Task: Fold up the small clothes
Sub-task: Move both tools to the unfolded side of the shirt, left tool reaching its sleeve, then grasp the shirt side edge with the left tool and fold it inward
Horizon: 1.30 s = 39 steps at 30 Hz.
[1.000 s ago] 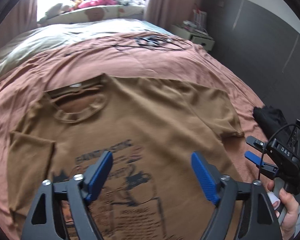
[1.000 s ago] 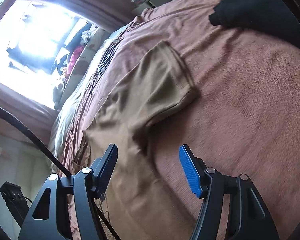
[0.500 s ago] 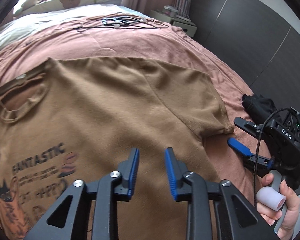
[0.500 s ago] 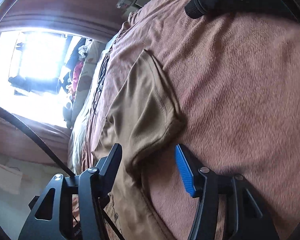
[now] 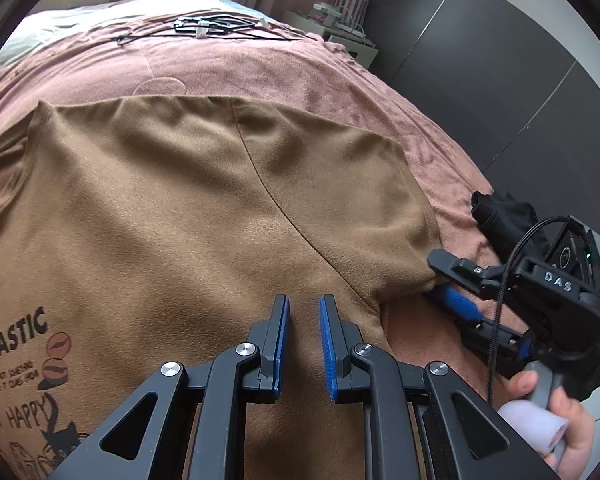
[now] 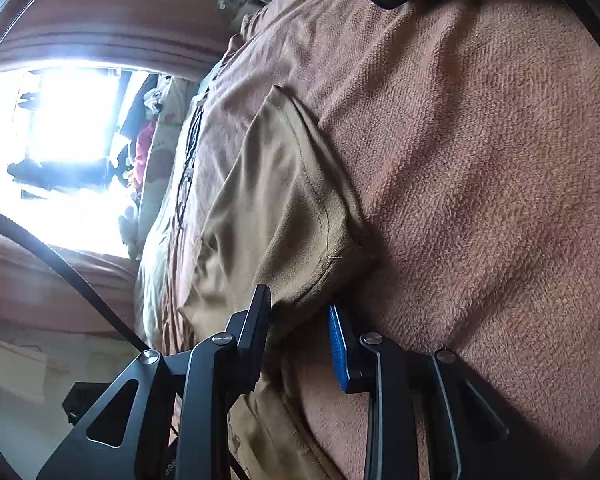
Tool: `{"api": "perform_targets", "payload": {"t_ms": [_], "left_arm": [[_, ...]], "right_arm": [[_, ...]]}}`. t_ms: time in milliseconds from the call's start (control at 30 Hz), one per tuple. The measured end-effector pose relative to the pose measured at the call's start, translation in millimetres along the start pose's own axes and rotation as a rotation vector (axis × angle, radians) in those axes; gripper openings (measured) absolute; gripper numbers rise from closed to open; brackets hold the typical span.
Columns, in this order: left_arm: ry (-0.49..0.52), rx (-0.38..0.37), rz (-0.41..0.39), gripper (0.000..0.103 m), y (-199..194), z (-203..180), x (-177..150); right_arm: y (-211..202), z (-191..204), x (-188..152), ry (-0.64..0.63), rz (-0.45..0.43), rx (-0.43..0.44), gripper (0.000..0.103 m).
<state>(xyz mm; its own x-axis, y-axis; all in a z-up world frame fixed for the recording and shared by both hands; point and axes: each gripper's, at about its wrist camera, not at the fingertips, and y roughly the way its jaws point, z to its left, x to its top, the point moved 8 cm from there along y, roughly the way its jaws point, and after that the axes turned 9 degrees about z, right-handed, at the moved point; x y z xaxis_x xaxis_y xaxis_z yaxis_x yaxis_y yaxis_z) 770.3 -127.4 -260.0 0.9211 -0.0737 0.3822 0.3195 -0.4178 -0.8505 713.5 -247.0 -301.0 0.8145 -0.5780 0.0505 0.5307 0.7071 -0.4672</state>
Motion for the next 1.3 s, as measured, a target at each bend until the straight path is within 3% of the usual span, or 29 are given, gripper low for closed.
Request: {"api": "perform_targets", "payload": {"t_ms": [200, 267, 300, 400, 733, 933, 1167, 1300], "left_arm": [[0.043, -0.021, 0.024, 0.012, 6.2, -13.9, -2.2], [0.057, -0.044, 0.036, 0.012, 9.9, -20.8, -3.2], [0.068, -0.041, 0.043, 0.012, 12.2, -23.6, -4.1], [0.083, -0.019, 0.058, 0.010, 19.0, -25.6, -6.0], [0.016, -0.071, 0.066, 0.007, 21.7, -19.4, -3.4], [-0.028, -0.090, 0.040, 0.007, 30.6, -17.4, 1.4], [-0.121, -0.170, 0.055, 0.007, 26.2, -8.4, 3.5], [-0.109, -0.123, 0.066, 0.007, 5.2, 4.3, -2.5]], "right_arm": [[-6.3, -2.1, 10.1, -0.016, -0.061, 0.023, 0.022], [-7.8, 1.1, 8.6, -0.040, -0.072, 0.037, 0.004], [-9.3, 3.7, 9.7, -0.054, -0.084, 0.052, 0.001], [-21.0, 22.4, 8.2, -0.131, -0.116, 0.116, 0.000], [-31.2, 71.5, -24.0, -0.287, -0.054, 0.230, 0.000], [-10.7, 66.7, -27.2, -0.192, 0.020, 0.266, 0.000], [7.7, 63.3, -27.4, -0.100, 0.058, 0.282, 0.000], [14.1, 66.1, -30.2, -0.093, 0.076, 0.268, 0.000]]}}
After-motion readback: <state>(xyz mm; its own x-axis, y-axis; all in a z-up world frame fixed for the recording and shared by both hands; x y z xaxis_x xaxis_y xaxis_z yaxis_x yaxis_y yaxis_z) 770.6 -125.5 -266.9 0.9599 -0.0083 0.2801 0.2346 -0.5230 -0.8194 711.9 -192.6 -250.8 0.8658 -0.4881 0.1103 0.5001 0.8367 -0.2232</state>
